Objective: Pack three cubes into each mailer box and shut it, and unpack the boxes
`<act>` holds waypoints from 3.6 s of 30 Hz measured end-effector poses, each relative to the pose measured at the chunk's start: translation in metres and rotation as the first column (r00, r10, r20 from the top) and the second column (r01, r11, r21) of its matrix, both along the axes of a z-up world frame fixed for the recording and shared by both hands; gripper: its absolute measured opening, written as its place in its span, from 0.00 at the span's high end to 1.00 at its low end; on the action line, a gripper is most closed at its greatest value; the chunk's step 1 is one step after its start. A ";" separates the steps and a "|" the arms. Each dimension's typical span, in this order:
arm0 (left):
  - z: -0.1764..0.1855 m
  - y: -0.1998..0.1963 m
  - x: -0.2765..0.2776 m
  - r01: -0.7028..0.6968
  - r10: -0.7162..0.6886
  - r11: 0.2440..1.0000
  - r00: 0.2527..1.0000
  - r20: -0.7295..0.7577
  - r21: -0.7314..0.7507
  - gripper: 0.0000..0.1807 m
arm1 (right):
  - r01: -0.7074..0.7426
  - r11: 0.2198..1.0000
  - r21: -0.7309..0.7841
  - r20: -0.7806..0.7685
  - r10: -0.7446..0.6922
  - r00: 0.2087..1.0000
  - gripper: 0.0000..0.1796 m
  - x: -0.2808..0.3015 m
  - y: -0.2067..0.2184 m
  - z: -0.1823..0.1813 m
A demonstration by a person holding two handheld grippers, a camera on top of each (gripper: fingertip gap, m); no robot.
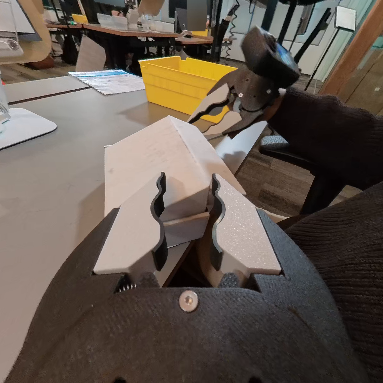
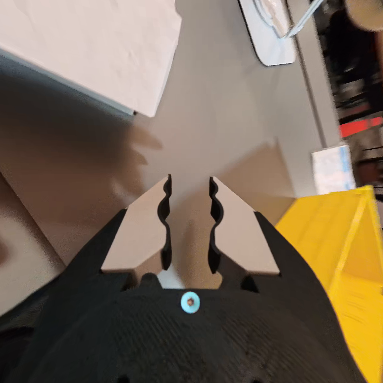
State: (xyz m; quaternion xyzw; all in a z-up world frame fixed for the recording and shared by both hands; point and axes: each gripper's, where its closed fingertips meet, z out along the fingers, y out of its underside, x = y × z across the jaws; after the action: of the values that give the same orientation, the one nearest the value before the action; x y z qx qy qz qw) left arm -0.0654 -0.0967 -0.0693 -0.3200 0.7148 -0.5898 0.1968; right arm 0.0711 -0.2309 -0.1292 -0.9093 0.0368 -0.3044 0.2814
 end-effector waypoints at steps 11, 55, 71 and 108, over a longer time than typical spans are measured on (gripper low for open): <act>-0.003 0.024 0.002 -0.010 0.011 1.000 1.000 -0.018 0.021 0.69 | -0.295 0.916 0.271 0.242 0.231 0.942 0.72 -0.073 0.052 0.076; -0.025 0.013 0.001 0.001 0.004 0.989 0.999 -0.036 0.145 0.70 | -0.477 0.853 -0.211 0.650 0.487 0.583 0.88 -0.128 0.098 0.040; -0.026 0.011 0.002 -0.004 0.009 0.990 0.999 -0.032 0.143 0.71 | -0.442 0.881 -0.167 0.657 0.434 0.617 0.88 -0.113 0.087 0.046; -0.030 0.006 0.010 -0.078 0.056 0.958 0.995 0.088 0.276 0.70 | 0.437 0.698 0.567 -0.792 0.317 0.522 0.79 -0.157 0.093 0.021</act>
State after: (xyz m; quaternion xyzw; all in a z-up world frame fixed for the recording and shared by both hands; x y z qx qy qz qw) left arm -0.0554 -0.0907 -0.0995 -0.2894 0.7712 -0.4886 0.2878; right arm -0.0864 -0.1378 -0.1080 -0.7492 0.3185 0.2085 0.5421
